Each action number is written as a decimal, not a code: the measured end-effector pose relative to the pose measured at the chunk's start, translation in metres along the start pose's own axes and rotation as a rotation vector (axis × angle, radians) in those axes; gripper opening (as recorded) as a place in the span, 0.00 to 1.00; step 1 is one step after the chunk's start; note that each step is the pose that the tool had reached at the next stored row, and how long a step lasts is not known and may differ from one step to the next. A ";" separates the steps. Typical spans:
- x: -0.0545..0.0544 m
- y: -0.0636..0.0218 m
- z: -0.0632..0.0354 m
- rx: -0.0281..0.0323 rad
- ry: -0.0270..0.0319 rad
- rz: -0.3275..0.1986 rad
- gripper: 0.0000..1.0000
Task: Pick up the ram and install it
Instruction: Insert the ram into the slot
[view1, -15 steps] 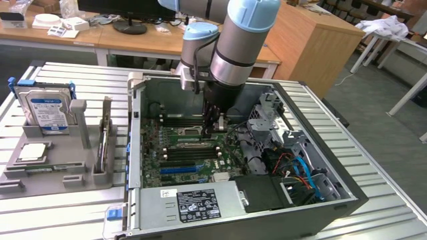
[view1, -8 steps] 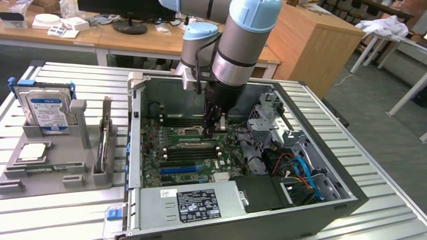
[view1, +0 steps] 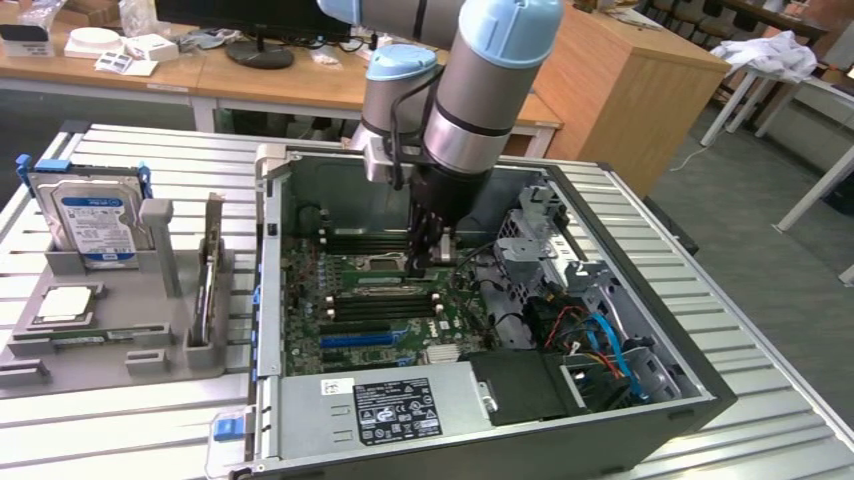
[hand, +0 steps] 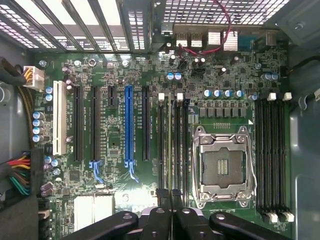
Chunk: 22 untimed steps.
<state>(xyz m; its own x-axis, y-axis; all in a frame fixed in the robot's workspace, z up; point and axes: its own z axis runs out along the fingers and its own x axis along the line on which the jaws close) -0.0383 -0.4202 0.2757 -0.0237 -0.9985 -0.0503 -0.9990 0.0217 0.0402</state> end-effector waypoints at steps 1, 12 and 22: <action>0.000 -0.0001 0.0010 0.0000 -0.0001 0.000 0.12; 0.001 -0.0007 0.0122 0.0001 0.0000 0.000 0.12; 0.001 -0.0010 0.0203 0.0000 -0.0001 0.000 0.12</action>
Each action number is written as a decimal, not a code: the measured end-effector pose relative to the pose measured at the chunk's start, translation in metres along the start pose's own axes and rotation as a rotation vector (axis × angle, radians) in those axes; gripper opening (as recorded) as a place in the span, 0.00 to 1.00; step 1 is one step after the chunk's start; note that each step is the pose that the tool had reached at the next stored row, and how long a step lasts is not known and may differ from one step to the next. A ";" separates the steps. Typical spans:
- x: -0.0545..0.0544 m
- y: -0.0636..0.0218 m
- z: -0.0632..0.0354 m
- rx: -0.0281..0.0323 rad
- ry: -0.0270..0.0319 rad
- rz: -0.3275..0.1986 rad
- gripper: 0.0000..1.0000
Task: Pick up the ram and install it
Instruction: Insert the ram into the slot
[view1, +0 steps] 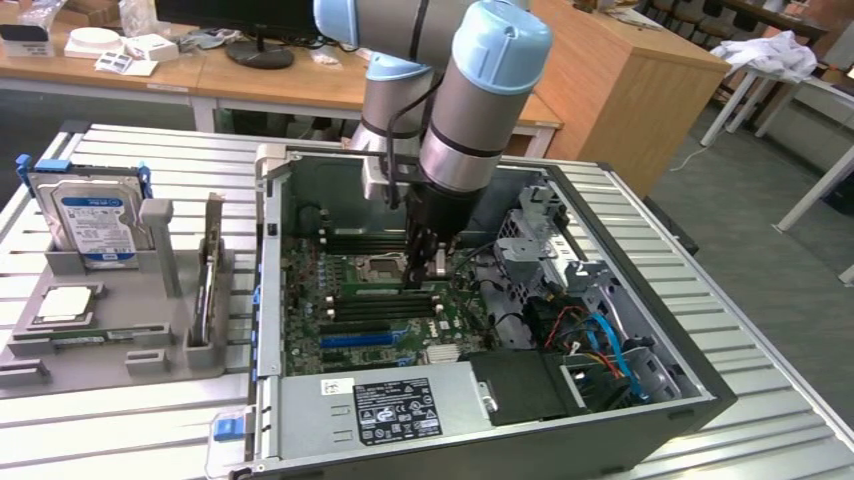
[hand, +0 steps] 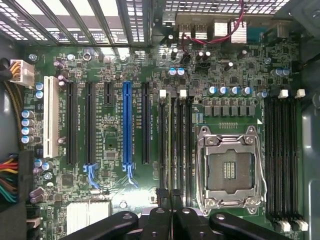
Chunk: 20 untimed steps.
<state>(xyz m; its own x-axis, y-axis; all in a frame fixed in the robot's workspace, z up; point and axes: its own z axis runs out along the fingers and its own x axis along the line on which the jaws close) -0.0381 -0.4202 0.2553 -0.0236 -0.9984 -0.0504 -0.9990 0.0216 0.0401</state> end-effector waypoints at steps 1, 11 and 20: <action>0.000 0.0000 0.0005 0.0000 0.0000 0.000 0.12; 0.000 0.0000 0.0011 -0.0005 0.0004 -0.009 0.12; 0.001 0.0000 0.0014 -0.0006 0.0003 -0.013 0.12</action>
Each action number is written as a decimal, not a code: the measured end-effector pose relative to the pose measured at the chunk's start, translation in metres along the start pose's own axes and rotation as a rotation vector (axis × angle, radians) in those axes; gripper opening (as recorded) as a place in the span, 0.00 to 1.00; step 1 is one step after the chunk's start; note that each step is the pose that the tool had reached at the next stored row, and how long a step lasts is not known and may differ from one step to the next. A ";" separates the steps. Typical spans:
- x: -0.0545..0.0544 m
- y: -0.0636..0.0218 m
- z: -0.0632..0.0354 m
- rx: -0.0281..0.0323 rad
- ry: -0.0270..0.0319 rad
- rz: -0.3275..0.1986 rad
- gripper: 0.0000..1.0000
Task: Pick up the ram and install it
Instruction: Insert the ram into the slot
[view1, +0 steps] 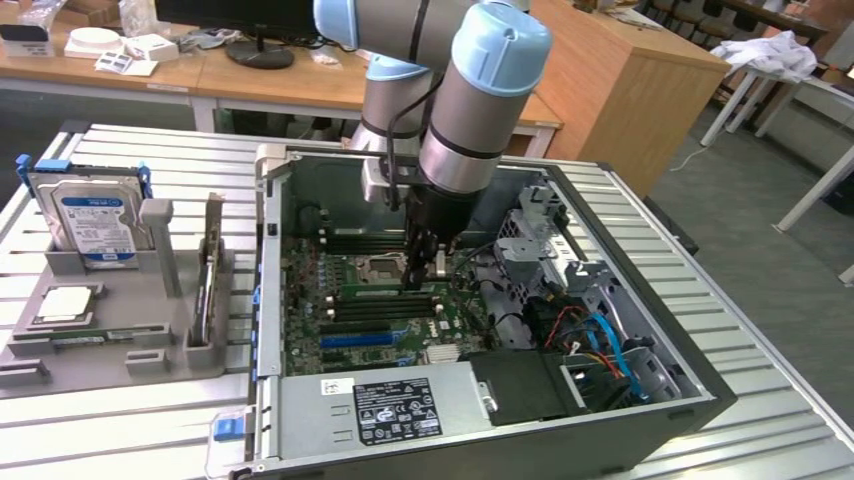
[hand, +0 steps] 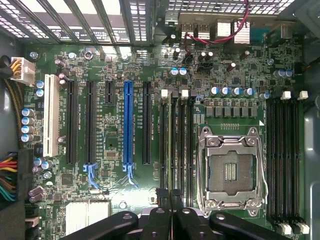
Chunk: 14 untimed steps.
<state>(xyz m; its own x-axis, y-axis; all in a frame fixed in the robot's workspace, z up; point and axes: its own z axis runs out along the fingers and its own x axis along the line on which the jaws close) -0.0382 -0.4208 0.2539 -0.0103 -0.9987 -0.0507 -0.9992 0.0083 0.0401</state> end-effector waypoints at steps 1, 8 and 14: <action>0.000 0.0000 -0.0001 -0.0001 0.0002 0.000 0.12; 0.002 0.0001 0.0000 -0.0001 0.0002 0.000 0.12; 0.002 -0.0001 0.0032 0.0002 0.0002 0.000 0.12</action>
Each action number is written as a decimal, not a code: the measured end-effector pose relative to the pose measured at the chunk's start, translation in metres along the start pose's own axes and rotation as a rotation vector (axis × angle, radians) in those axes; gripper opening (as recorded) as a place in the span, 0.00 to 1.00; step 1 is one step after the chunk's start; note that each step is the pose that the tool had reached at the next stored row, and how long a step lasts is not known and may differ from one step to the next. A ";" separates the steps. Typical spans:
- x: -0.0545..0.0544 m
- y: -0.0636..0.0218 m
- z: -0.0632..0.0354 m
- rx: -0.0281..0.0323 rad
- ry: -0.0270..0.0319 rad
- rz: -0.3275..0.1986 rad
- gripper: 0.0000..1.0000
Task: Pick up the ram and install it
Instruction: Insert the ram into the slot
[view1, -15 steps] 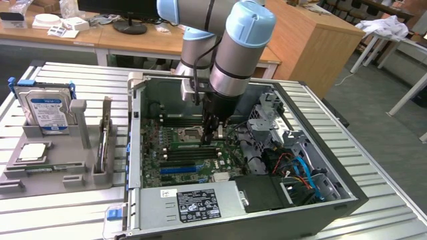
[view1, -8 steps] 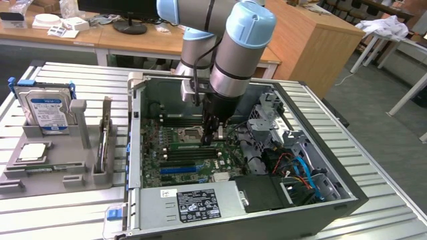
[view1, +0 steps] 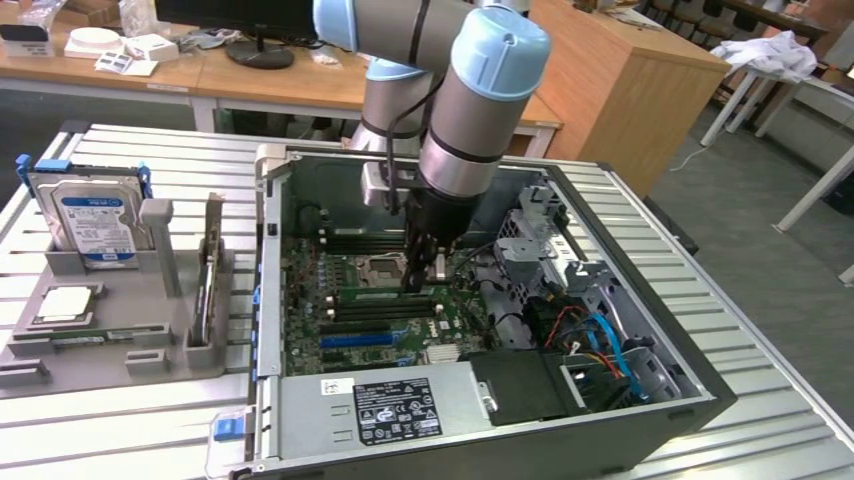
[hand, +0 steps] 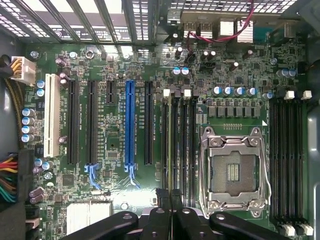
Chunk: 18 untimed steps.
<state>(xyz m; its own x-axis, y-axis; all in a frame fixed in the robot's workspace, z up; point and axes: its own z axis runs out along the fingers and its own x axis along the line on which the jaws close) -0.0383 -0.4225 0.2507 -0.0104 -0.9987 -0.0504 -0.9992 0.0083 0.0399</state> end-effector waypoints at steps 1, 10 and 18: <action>0.000 0.0000 0.0007 0.0000 0.0000 0.000 0.12; 0.000 -0.0002 0.0066 0.0000 0.0000 0.000 0.12; 0.001 -0.0004 0.0107 0.0001 0.0000 0.000 0.12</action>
<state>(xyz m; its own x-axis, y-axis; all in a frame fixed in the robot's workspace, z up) -0.0383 -0.4224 0.2400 -0.0103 -0.9987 -0.0505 -0.9992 0.0083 0.0398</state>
